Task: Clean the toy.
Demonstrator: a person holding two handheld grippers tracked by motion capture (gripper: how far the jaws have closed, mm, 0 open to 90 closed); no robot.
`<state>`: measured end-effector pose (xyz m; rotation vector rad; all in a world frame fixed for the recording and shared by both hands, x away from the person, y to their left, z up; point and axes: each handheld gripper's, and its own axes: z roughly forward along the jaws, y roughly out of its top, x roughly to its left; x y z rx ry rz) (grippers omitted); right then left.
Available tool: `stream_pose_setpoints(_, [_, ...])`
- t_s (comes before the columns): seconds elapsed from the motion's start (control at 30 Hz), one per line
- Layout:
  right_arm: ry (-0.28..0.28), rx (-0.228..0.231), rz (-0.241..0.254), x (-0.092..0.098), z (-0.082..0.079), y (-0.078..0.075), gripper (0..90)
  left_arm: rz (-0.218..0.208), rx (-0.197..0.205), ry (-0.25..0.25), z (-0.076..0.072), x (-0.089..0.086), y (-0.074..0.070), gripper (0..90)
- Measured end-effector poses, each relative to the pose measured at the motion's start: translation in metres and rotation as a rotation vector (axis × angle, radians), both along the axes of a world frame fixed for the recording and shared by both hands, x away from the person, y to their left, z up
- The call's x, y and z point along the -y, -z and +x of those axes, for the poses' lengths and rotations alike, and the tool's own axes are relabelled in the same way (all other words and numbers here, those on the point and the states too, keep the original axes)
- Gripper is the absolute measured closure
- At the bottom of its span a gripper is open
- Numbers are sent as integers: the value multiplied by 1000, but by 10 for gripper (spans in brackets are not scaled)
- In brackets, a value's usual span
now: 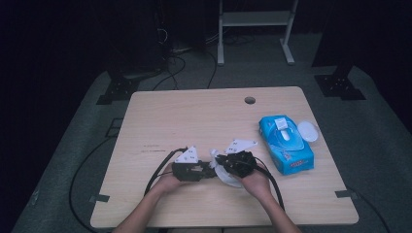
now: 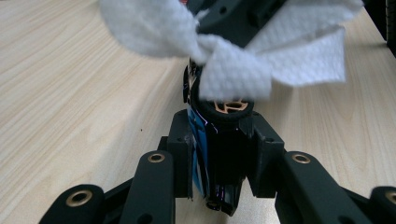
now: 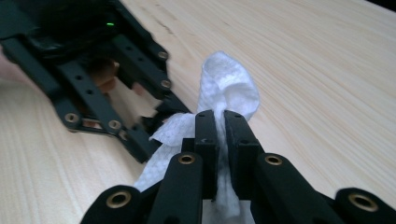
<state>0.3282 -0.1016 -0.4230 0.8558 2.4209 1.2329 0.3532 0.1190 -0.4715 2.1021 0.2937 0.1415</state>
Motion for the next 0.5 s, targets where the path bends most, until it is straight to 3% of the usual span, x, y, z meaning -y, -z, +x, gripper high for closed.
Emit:
stream_pose_setpoints(0.13, [-21, 35, -24, -8, -6, 1, 841, 10, 6, 4, -1, -1, -1, 671])
stream_pose_setpoints(0.2, [-27, 23, -23, -4, -6, 0, 840, 7, 0, 0, 0, -2, -1, 671])
stream_pose_setpoints(0.27, [-4, 35, -46, 7, -4, 0, 841, 2, -4, 1, 0, -2, 0, 672])
stream_pose_setpoints(0.37, [47, 15, -24, 25, -2, 0, 841, 2, -7, 4, 1, -2, 0, 671])
stream_pose_setpoints(0.5, [46, 10, -15, 23, -4, -1, 841, 4, -12, 3, 1, -2, 0, 671])
